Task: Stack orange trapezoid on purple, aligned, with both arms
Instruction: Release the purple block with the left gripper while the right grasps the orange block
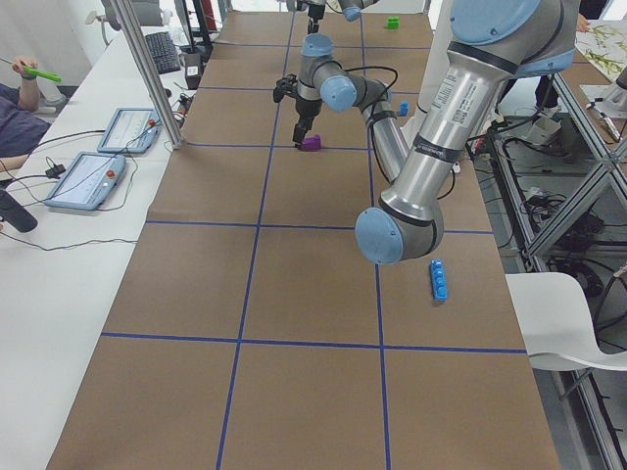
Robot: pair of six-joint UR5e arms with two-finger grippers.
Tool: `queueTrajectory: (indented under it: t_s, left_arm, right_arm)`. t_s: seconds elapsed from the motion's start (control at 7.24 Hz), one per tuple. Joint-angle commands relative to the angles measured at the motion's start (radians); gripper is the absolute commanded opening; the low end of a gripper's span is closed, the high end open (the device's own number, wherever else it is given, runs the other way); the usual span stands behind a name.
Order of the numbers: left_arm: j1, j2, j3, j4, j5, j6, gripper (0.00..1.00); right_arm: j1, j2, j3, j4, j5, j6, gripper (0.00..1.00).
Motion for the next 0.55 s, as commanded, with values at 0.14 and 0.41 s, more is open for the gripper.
queueTrajectory:
  t_s: [0.14, 0.41]
  left_arm:
    - [-0.126, 0.112, -0.026, -0.003, -0.09, 0.19, 1.0]
    - [-0.124, 0.107, -0.026, -0.003, -0.088, 0.175, 1.0]
  right_arm:
    - [-0.143, -0.044, -0.003, 0.062, -0.193, 0.228, 0.94]
    - [-0.188, -0.069, -0.005, 0.069, -0.256, 0.27, 0.82]
